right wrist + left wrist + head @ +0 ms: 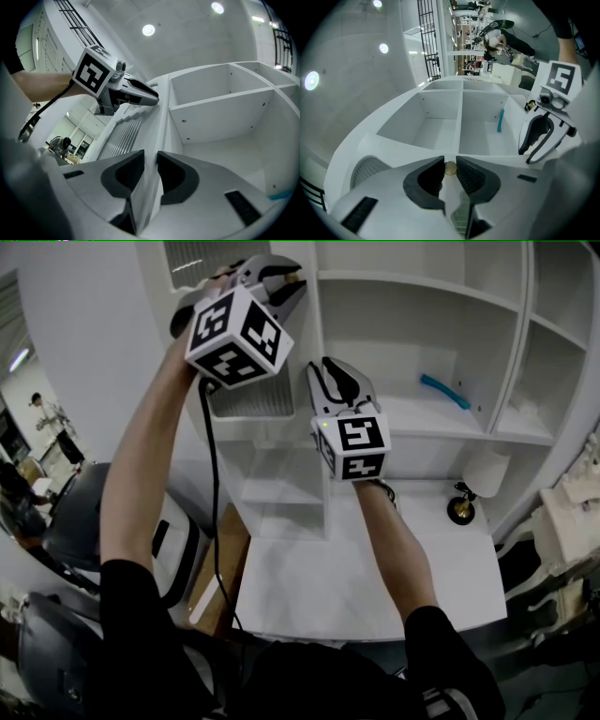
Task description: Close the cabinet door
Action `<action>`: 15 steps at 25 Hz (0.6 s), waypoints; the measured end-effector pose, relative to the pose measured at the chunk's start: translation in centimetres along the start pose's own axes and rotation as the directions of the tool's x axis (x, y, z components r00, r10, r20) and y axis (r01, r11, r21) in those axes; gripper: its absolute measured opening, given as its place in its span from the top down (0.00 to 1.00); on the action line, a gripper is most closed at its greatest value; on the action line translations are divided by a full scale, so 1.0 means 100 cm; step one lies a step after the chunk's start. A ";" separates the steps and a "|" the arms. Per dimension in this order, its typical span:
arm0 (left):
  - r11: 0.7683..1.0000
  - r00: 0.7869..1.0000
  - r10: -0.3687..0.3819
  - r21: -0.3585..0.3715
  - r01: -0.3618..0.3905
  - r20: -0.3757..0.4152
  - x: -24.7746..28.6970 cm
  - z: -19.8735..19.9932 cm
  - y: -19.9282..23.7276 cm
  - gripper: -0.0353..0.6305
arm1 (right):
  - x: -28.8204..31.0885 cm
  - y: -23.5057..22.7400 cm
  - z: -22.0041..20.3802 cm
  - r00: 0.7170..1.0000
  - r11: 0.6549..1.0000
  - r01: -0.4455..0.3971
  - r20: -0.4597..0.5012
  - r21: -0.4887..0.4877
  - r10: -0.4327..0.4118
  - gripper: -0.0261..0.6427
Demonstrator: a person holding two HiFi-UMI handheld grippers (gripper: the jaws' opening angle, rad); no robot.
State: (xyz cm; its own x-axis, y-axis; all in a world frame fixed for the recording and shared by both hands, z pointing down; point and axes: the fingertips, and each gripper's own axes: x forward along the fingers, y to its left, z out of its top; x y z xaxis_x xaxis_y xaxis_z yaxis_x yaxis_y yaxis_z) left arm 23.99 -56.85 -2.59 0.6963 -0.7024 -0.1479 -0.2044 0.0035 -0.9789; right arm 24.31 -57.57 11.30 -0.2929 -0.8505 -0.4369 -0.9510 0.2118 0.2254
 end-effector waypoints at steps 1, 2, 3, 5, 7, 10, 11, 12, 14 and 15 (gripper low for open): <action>1.000 1.000 0.001 -0.001 -0.001 -0.002 0.002 -0.001 0.000 0.81 | 0.001 -0.001 -0.001 1.000 1.000 -0.001 -0.001 0.001 0.001 0.81; 1.000 1.000 0.001 -0.002 -0.001 -0.003 0.004 -0.002 0.000 0.81 | 0.003 -0.003 -0.002 1.000 1.000 -0.002 -0.001 0.003 0.002 0.81; 1.000 1.000 0.003 -0.004 -0.003 -0.004 0.006 -0.002 0.000 0.81 | 0.005 -0.004 -0.003 1.000 1.000 -0.003 -0.002 0.005 0.003 0.81; 1.000 1.000 0.007 -0.007 -0.007 -0.003 0.010 -0.003 0.000 0.81 | 0.007 -0.007 -0.006 1.000 1.000 -0.005 -0.006 0.002 0.005 0.81; 1.000 1.000 0.012 -0.016 -0.012 0.000 0.014 -0.005 0.000 0.81 | 0.009 -0.008 -0.008 1.000 1.000 -0.006 -0.012 -0.009 0.006 0.81; 0.999 1.000 0.022 -0.033 -0.021 0.007 0.016 -0.007 0.000 0.81 | 0.012 -0.008 -0.011 1.000 1.000 -0.013 -0.015 -0.021 0.013 0.82; 0.999 1.000 0.025 -0.039 -0.025 0.012 0.017 -0.007 0.001 0.81 | 0.012 -0.009 -0.011 1.000 1.000 -0.017 -0.016 -0.024 0.016 0.82; 0.998 0.999 0.030 -0.048 -0.029 0.018 0.017 -0.007 0.001 0.81 | 0.012 -0.009 -0.011 1.000 0.999 -0.021 -0.018 -0.028 0.021 0.82; 0.997 0.999 0.043 -0.072 -0.041 0.026 0.017 -0.007 0.000 0.81 | 0.011 -0.009 -0.012 0.999 0.999 -0.031 -0.024 -0.040 0.030 0.82; 0.995 0.998 0.051 -0.084 -0.048 0.026 0.018 -0.007 0.001 0.81 | 0.012 -0.010 -0.012 0.999 0.998 -0.035 -0.028 -0.044 0.034 0.82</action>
State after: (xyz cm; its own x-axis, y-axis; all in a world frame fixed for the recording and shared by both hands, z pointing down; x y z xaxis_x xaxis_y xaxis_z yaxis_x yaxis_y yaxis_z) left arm 24.77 -58.61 -2.82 0.7029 -0.6822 -0.2011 -0.2946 -0.0220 -0.9554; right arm 25.01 -59.37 11.63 -0.3219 -0.8558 -0.4049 -0.9349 0.2198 0.2786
